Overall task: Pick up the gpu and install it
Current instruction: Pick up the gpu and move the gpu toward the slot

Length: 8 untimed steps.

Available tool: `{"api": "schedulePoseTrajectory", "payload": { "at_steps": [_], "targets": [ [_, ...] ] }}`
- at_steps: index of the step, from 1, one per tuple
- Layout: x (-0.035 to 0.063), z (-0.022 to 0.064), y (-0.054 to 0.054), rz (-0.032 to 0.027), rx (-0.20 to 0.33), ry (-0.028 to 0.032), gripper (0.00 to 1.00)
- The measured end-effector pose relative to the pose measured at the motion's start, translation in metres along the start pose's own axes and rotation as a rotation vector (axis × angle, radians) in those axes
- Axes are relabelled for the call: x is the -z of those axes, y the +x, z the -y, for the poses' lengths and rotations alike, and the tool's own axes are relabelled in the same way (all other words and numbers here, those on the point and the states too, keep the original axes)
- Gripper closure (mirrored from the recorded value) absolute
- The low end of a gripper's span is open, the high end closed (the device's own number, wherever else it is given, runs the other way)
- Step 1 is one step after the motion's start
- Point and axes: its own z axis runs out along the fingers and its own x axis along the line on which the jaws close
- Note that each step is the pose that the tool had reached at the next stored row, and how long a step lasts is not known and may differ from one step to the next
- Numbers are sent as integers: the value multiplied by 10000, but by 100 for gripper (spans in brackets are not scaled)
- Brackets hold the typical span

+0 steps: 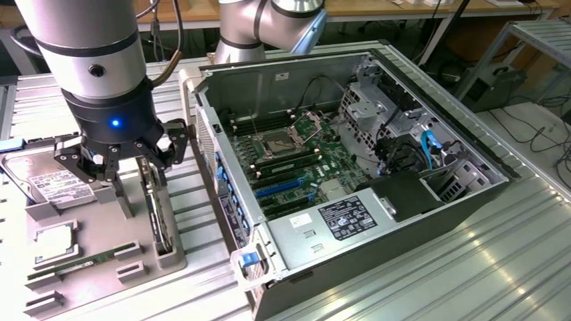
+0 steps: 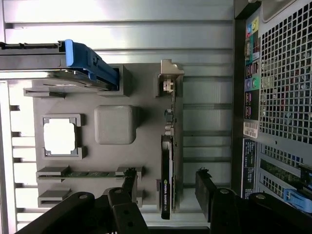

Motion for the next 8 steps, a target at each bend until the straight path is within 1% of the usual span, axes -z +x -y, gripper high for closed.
{"api": "schedulePoseTrajectory", "payload": {
  "at_steps": [8],
  "targets": [
    [-42, 11, 0, 76, 0, 0, 40]
  ]
}}
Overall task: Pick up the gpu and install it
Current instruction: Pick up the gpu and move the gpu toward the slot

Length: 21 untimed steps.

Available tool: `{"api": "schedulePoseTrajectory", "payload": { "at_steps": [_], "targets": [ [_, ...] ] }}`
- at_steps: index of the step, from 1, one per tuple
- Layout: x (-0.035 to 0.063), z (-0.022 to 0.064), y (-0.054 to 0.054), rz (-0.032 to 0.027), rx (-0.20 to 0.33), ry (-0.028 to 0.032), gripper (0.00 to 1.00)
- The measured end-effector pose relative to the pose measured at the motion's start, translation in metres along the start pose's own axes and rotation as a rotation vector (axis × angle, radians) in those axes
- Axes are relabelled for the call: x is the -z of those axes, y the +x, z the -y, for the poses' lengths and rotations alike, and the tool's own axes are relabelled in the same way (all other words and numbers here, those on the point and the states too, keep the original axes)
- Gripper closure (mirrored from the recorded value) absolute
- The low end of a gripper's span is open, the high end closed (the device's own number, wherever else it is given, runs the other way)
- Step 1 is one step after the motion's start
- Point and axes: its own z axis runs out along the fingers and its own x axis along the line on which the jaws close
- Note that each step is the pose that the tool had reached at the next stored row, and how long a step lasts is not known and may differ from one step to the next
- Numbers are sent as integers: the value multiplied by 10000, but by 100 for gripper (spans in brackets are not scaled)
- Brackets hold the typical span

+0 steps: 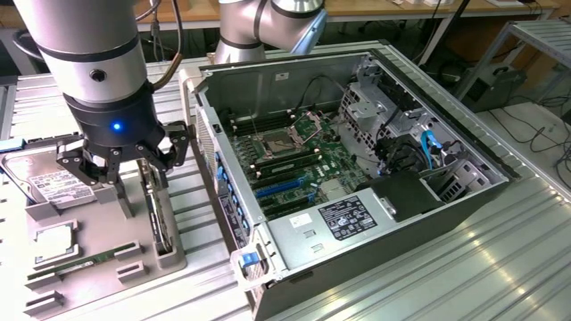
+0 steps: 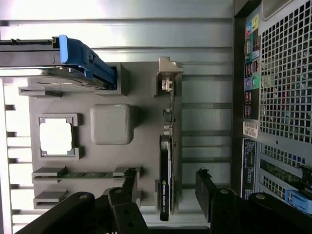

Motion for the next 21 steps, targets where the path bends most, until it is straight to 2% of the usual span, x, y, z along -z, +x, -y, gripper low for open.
{"api": "schedulePoseTrajectory", "payload": {
  "at_steps": [6, 13, 21],
  "targets": [
    [-28, 40, 0, 37, 35, 3, 40],
    [-77, 52, 2, 117, 203, 4, 40],
    [-148, 55, 5, 125, 398, 4, 40]
  ]
}}
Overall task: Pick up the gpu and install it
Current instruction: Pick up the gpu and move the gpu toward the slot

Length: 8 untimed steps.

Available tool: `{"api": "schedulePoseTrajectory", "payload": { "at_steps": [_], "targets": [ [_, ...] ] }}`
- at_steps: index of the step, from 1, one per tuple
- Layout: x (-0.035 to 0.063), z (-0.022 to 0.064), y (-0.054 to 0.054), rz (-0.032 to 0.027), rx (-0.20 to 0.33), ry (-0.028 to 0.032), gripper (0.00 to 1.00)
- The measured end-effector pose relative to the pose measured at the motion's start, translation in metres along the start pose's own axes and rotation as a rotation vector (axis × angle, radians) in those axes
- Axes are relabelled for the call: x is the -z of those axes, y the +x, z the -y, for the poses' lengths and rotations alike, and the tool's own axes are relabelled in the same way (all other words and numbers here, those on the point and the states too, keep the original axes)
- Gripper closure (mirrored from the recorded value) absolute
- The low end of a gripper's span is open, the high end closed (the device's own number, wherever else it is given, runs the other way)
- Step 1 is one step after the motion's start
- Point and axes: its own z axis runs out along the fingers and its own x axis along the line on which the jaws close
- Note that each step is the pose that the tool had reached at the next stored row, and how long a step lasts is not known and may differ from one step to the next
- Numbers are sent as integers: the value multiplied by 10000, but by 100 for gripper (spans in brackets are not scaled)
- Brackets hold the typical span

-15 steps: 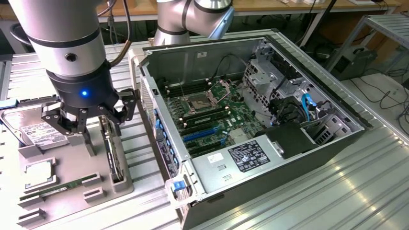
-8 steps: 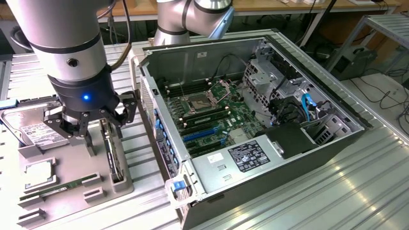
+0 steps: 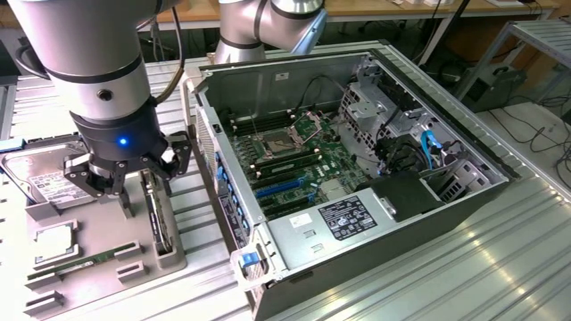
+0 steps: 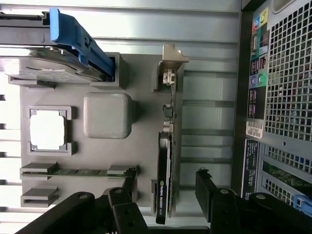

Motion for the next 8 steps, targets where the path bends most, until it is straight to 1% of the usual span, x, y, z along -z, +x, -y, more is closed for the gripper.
{"api": "schedulePoseTrajectory", "payload": {
  "at_steps": [8],
  "targets": [
    [-90, 0, 1, 3, 111, -1, 40]
  ]
}}
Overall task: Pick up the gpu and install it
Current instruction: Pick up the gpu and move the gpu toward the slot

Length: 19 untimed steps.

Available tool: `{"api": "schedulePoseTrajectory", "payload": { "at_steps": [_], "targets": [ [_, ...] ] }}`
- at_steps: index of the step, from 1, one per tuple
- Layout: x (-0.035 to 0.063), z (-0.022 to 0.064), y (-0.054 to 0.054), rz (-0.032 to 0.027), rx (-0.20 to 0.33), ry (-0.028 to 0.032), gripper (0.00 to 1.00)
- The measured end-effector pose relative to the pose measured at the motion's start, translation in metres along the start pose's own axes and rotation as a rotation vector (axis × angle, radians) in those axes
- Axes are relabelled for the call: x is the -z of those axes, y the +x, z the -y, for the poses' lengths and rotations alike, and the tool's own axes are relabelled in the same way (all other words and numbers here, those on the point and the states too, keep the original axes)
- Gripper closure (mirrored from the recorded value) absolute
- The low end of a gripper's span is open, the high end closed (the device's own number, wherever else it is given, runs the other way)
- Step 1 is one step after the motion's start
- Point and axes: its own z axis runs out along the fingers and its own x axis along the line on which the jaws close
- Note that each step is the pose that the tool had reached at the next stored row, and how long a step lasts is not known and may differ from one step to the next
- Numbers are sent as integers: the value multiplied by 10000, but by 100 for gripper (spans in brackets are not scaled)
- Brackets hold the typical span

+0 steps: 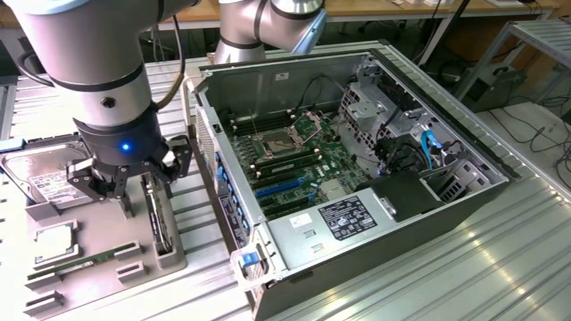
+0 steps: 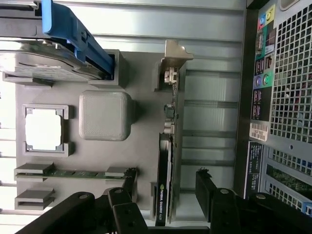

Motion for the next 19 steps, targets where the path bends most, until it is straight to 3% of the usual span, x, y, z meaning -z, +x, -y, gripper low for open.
{"api": "schedulePoseTrajectory", "payload": {
  "at_steps": [19],
  "targets": [
    [-170, 0, 2, 1, 10, 0, 40]
  ]
}}
